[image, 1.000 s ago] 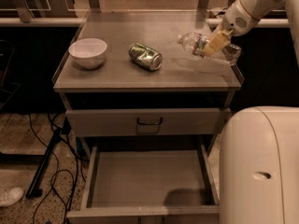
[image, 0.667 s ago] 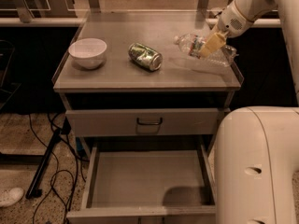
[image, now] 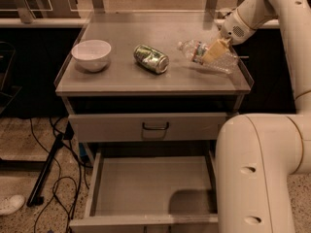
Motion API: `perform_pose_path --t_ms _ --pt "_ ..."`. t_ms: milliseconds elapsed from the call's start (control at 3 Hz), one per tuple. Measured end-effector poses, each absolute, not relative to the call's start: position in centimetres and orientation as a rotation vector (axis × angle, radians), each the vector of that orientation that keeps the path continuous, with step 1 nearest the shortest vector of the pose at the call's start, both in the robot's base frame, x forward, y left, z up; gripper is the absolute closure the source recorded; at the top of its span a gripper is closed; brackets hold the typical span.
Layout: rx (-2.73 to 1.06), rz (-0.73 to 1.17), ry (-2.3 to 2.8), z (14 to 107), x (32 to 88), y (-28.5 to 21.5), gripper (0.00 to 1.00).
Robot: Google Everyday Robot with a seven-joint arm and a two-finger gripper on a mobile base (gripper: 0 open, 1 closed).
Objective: Pick water bottle from middle drawer and place on counter
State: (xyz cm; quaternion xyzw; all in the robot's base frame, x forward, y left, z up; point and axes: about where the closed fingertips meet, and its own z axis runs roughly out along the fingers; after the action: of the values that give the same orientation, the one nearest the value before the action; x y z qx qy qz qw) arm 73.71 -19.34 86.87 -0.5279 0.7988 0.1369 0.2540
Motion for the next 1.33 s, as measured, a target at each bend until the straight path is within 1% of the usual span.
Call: perform_pose_path --t_ms 667,1000,1333 --pt "-1.424 0.385 2.195 85.2 74.5 -19.0 1.00" --pt "-1.415 0.406 2.201 84.6 74.4 -19.2 0.86" --pt "-1.415 0.407 2.201 84.6 74.4 -19.2 0.63"
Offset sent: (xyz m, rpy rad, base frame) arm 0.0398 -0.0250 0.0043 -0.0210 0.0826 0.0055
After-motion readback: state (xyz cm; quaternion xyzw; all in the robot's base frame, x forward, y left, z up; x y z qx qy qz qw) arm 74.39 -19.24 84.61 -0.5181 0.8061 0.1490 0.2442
